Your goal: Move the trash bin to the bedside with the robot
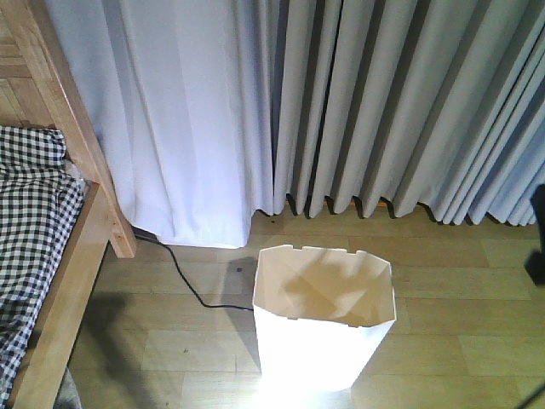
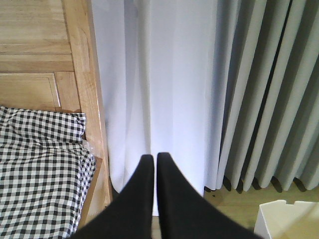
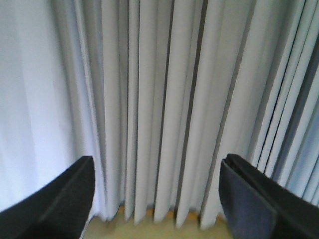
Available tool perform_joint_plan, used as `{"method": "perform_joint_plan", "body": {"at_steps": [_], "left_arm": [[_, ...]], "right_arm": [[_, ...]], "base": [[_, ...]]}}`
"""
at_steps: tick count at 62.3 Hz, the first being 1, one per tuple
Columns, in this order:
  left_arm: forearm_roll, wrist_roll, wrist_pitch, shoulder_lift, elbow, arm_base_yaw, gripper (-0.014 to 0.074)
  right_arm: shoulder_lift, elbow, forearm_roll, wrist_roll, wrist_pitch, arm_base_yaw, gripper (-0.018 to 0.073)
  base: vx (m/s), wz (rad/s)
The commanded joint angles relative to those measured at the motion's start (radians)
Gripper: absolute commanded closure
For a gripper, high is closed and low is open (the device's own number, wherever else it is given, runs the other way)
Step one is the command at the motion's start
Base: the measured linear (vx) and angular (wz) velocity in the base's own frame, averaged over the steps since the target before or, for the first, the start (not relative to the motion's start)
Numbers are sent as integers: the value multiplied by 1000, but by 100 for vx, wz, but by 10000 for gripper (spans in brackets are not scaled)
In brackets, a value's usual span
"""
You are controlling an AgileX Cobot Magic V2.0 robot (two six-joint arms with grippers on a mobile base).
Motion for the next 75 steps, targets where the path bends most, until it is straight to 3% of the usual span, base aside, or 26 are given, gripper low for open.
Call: {"method": "perform_joint_plan", "body": {"at_steps": [1, 13, 23, 29, 36, 39, 75], "left_arm": [[-3, -4, -69, -14, 19, -2, 603], [-3, -4, -69, -14, 19, -2, 603], [-3, -4, -69, -14, 19, -2, 603], [-3, -4, -69, -14, 19, -2, 603], [-3, -4, -69, -14, 19, -2, 603], [-3, -4, -69, -14, 19, -2, 603], [-3, -4, -69, -14, 19, -2, 603]], "right_arm": [[-119, 11, -19, -11, -3, -1, 41], [-349, 67, 14, -11, 2, -1, 41], [-396, 80, 16, -3, 6, -1, 65], [-396, 80, 15, 21, 26, -1, 200], [-396, 80, 12, 22, 25, -1, 493], [-396, 80, 14, 23, 18, -1, 576], [-396, 80, 14, 23, 12, -1, 568]], "base": [[0, 0], [0, 0], [0, 0], [0, 0], [0, 0], [0, 0], [0, 0]]}}
